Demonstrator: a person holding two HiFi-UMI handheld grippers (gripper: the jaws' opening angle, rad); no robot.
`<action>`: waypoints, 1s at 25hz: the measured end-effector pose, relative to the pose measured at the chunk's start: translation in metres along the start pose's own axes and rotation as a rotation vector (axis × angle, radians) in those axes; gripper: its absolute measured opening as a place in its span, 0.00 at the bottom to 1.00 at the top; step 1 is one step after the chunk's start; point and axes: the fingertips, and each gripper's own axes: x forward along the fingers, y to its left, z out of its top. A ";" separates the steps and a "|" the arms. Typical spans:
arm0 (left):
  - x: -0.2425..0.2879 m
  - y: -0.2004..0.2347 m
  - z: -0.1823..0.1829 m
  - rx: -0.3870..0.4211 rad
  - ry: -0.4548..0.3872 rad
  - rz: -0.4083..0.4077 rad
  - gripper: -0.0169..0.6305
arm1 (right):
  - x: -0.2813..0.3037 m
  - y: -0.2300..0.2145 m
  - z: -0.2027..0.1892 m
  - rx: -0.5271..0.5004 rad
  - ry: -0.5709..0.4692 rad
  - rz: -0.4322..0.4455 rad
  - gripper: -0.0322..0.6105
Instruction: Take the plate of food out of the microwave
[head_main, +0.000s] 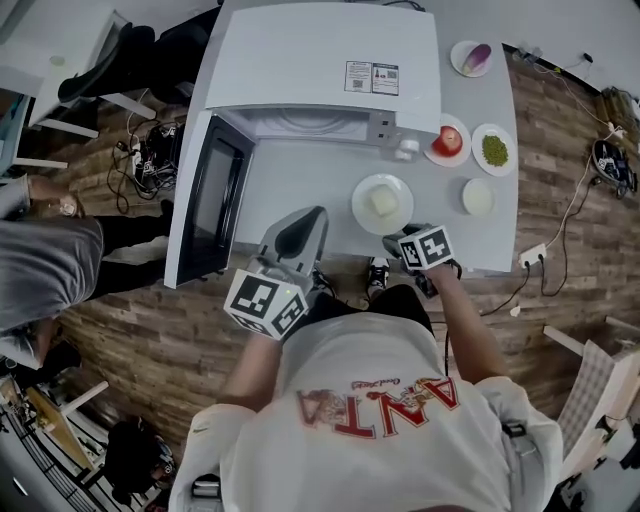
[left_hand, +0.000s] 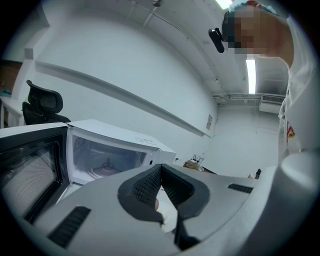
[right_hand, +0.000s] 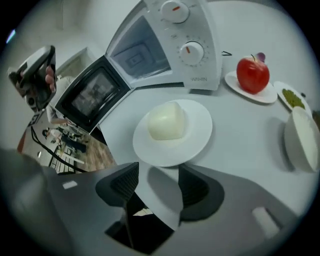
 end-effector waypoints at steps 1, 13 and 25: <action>-0.001 0.001 0.001 0.000 -0.004 0.003 0.04 | 0.001 0.000 -0.001 -0.025 0.017 -0.017 0.40; -0.026 0.010 0.030 0.011 -0.094 0.046 0.04 | -0.011 -0.006 0.009 -0.067 0.050 -0.080 0.29; -0.065 0.031 0.074 0.043 -0.182 0.135 0.04 | -0.126 0.090 0.162 -0.188 -0.483 0.056 0.05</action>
